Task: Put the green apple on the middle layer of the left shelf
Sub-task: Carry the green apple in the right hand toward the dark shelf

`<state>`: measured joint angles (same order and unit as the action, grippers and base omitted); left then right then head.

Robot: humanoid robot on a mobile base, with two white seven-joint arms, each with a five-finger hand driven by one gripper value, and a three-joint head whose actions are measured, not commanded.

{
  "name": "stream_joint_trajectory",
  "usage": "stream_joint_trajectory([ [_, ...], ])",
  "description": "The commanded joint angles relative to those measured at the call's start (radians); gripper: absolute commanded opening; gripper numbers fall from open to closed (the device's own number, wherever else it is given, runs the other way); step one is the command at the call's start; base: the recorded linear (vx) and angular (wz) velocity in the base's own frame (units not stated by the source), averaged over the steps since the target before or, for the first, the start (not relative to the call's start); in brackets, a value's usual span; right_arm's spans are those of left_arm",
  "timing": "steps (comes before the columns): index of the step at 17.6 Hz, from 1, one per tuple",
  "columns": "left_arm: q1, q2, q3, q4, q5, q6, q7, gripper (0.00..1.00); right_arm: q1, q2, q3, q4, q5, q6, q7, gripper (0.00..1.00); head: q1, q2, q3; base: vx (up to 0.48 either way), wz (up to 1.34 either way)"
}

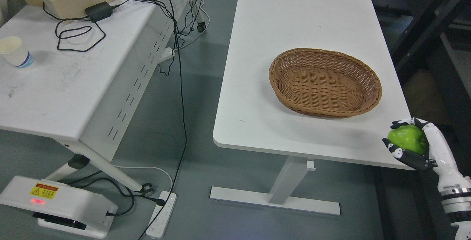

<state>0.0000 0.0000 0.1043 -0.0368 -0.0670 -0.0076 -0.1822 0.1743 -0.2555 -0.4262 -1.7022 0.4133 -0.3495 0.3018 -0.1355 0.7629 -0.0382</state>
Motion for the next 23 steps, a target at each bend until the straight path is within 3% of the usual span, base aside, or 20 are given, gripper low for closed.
stream_joint_trajectory([
  [1, -0.021, 0.017, 0.000, 0.000, -0.001, 0.001, 0.000, 1.00, 0.036, 0.229, -0.019, -0.016, 0.102, -0.031, -0.107, 0.00, 0.0000, 0.000, 0.000, -0.171, -0.05],
  [5, -0.021, 0.017, 0.000, 0.000, 0.000, 0.000, 0.000, 1.00, 0.036, 0.238, 0.001, -0.014, 0.153, -0.020, -0.190, 0.00, 0.0000, 0.000, 0.000, -0.164, -0.01],
  [15, -0.021, 0.017, 0.000, 0.000, 0.001, 0.000, 0.000, 1.00, 0.060, 0.238, 0.009, -0.005, 0.153, -0.020, -0.243, 0.00, 0.0000, 0.000, 0.000, -0.127, -0.17],
  [23, -0.021, 0.017, 0.000, 0.000, 0.001, 0.000, 0.000, 1.00, 0.138, 0.238, 0.145, -0.005, 0.144, -0.040, -0.312, 0.00, 0.0000, 0.000, 0.000, -0.150, -0.55],
])
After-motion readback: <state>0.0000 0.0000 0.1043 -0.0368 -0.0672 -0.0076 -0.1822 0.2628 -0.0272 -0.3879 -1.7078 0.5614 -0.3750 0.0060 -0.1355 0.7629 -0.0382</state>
